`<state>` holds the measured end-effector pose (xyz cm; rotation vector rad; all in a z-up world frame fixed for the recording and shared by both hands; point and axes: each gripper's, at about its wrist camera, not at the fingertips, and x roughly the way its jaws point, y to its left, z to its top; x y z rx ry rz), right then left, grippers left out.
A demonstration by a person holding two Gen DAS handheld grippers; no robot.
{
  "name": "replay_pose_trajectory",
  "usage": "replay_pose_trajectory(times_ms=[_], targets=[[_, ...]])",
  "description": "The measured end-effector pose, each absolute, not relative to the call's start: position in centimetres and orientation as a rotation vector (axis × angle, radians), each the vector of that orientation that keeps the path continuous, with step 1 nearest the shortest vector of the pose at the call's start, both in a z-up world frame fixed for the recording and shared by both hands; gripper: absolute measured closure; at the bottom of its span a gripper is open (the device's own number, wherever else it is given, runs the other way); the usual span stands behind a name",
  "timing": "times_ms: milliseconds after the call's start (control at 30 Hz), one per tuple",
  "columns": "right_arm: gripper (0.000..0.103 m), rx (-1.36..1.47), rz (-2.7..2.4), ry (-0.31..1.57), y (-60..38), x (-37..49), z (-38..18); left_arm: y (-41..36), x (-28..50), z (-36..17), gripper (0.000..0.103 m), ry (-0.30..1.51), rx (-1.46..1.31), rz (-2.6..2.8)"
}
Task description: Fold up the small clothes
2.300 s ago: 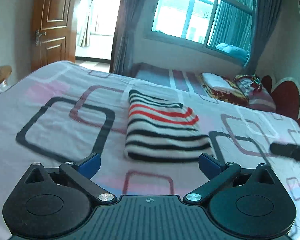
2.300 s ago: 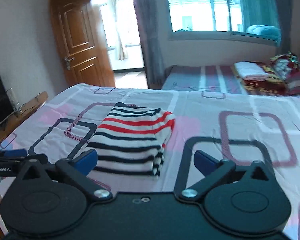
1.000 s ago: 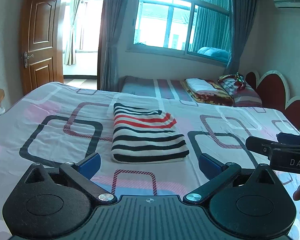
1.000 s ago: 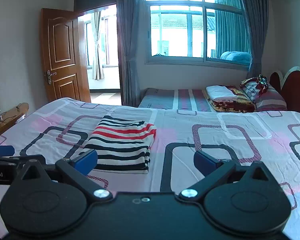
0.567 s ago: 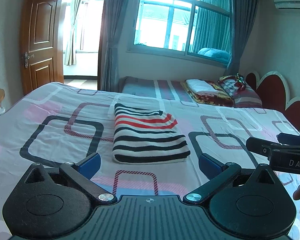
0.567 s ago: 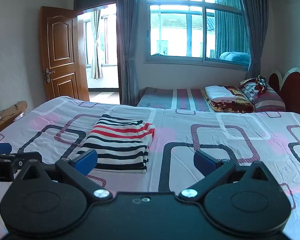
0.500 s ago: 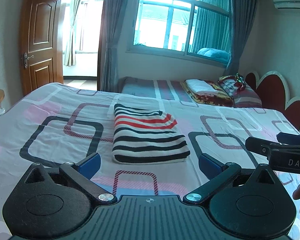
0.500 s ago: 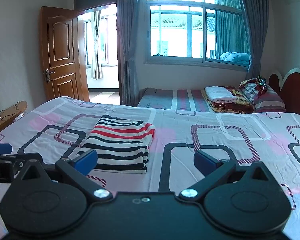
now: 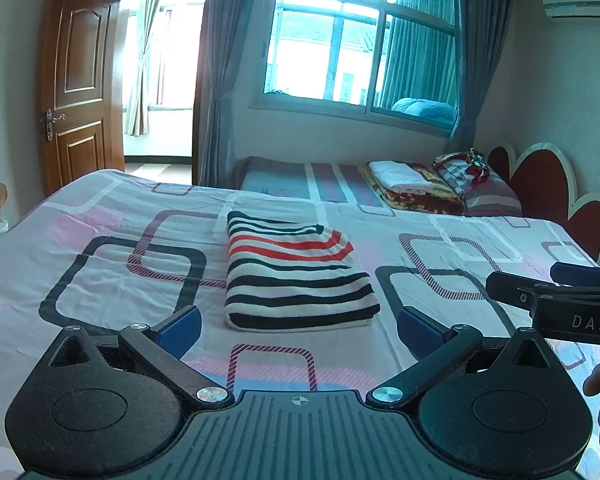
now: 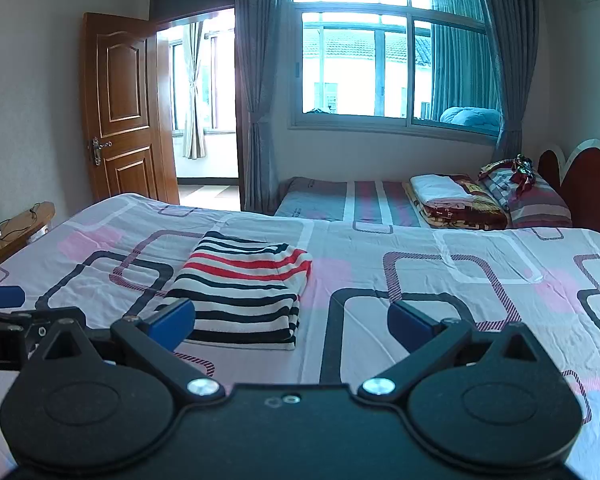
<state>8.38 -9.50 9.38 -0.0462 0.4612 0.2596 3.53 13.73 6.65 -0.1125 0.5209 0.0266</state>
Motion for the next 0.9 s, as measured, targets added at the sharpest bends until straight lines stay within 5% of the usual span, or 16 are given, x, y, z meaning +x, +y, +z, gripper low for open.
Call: replay_pose_trajectory(times_ms=[900], targets=[[0.001, -0.053, 0.266, 0.460, -9.38, 8.16, 9.63, 13.71, 3.83, 6.60, 0.000, 0.522, -0.092, 0.033]])
